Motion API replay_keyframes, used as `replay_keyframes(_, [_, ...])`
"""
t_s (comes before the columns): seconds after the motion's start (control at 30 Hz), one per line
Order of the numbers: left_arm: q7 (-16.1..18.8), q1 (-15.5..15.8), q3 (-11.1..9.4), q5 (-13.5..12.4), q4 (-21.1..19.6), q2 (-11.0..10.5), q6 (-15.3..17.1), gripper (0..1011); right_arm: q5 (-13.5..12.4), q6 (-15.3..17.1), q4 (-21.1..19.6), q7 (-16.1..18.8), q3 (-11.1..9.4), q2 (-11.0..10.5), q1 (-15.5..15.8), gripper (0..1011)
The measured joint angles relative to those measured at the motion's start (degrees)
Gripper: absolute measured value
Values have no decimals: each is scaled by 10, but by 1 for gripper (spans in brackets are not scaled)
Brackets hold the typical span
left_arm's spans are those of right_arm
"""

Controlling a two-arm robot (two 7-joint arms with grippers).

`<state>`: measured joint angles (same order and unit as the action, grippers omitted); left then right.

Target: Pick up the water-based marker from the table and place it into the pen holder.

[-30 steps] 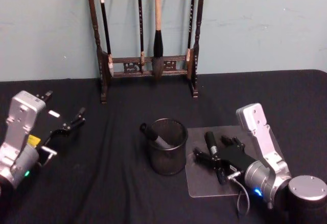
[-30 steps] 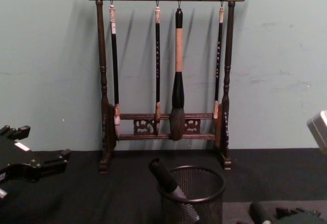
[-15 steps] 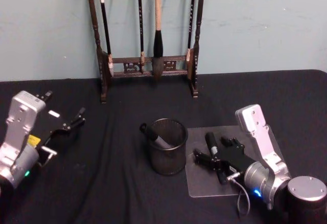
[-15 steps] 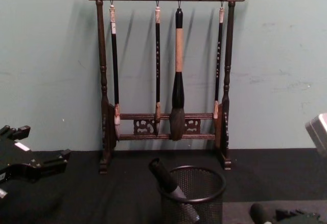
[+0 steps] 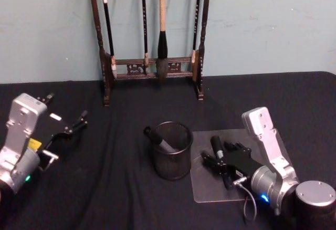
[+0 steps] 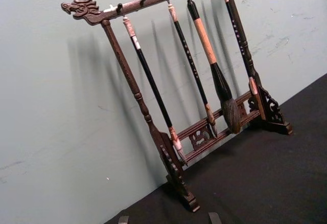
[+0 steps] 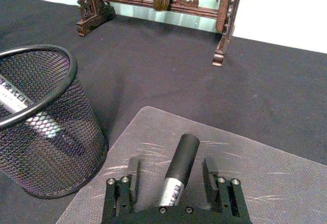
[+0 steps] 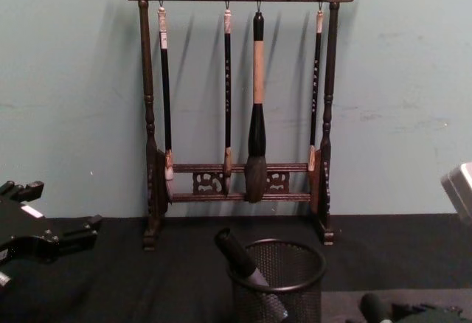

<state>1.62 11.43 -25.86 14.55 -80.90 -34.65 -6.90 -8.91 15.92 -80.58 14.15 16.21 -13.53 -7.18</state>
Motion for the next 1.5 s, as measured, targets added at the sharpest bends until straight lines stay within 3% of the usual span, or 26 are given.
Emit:
replay_keyframes(0.03, [0, 0, 0, 0, 0, 0, 0, 1009, 0, 0, 0, 0, 0, 0, 0, 809])
replay_keyframes(0.37, [0, 0, 0, 0, 0, 0, 0, 1009, 0, 0, 0, 0, 0, 0, 0, 447])
replay_keyframes(0.6, [0, 0, 0, 0, 0, 0, 0, 1009, -1, 0, 0, 0, 0, 0, 0, 254])
replay_keyframes(1.5, [0, 0, 0, 0, 0, 0, 0, 1009, 0, -9, 0, 2, 0, 0, 2, 242])
